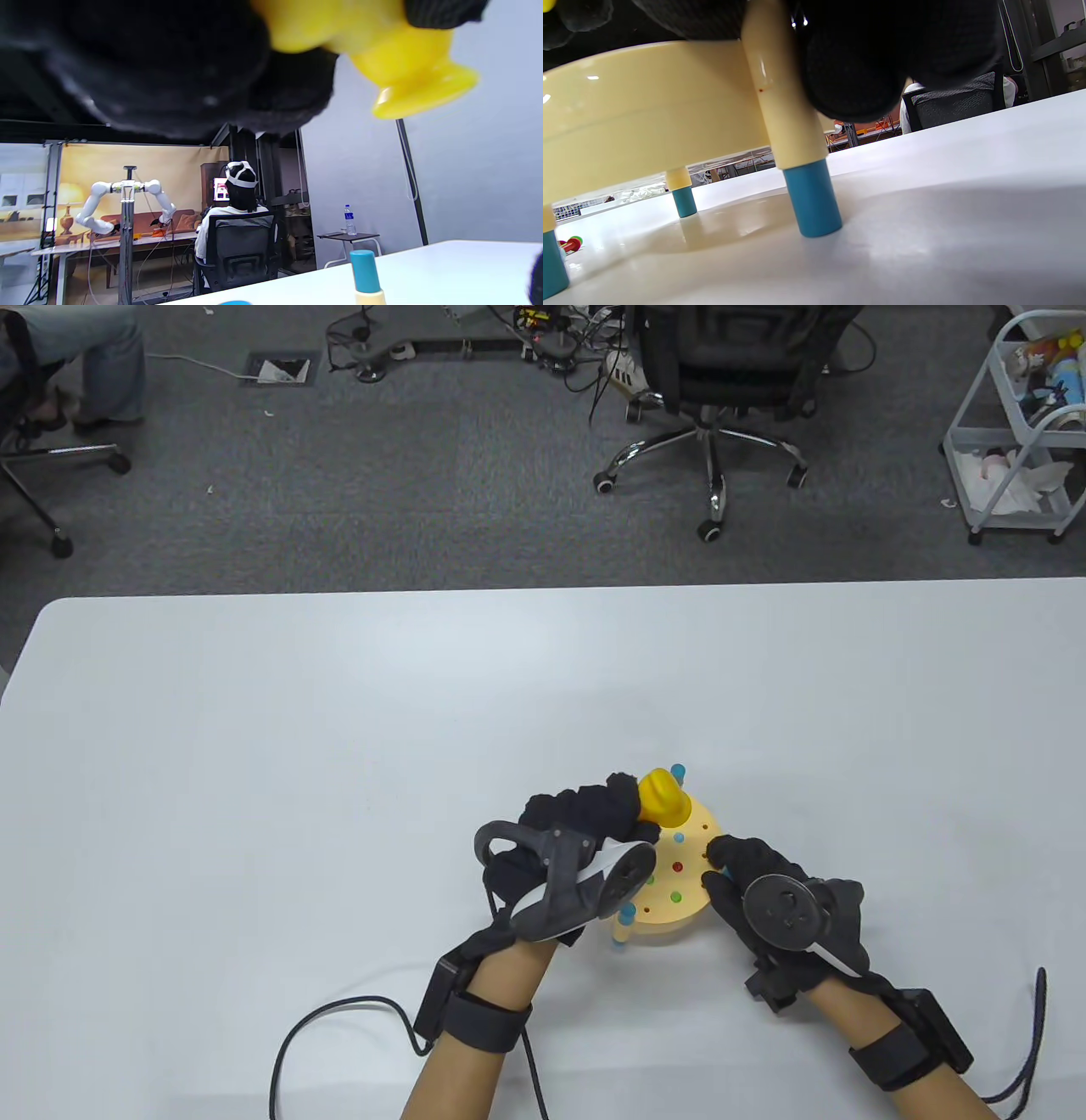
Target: Hammer toy nails into tap bench
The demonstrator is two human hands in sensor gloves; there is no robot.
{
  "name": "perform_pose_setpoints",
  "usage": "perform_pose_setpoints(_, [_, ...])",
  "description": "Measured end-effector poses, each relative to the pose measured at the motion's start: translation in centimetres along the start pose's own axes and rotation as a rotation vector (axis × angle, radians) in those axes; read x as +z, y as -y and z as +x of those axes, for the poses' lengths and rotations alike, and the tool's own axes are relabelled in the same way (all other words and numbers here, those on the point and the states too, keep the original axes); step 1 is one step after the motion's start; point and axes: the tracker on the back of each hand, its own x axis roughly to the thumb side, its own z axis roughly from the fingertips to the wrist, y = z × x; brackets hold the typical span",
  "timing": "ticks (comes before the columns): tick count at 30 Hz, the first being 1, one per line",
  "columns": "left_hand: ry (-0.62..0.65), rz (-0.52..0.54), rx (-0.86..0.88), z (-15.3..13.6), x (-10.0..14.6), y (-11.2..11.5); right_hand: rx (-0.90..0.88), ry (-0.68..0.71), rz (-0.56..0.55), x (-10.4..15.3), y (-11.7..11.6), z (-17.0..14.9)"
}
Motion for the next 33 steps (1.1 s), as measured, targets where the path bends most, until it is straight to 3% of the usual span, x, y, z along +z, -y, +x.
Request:
perform_pose_setpoints(6, [-0.109,-0.131,-0.051,-4.2,3.1,2.1,-0.013,-0.004,0.006,0.0,-0.1,0.0])
perform_pose_setpoints(10, [-0.286,-0.19,0.162,-7.9,5.6,5.2,-0.031,-0.01,0.005,0.0,0.0,-0.2])
perform_pose_setpoints(13, [-0.35,-0.277,0.25,-9.3,6.2,6.3,-0.057,-0.013,0.01,0.0,0.2,-0.4])
perform_pose_setpoints(17, [-0.388,-0.128,0.313,-9.4,6.2,4.3,-0.117,-0.057,-0.039,0.1,1.9,-1.1])
perform_pose_setpoints(21, [-0.328,0.092,0.339,-6.6,5.6,0.3,-0.094,-0.04,-0.232,1.0,5.4,-0.9])
perform_pose_setpoints(26, [-0.152,0.236,0.247,1.3,3.7,-4.4,-0.287,0.117,-0.351,3.4,8.8,1.5])
perform_pose_setpoints(29, [-0.082,0.309,0.128,6.1,2.6,-5.5,-0.409,0.172,-0.36,4.3,9.7,2.6])
perform_pose_setpoints(33, [-0.017,0.317,0.0,11.4,1.0,-4.6,-0.607,0.149,-0.338,4.3,10.2,1.6])
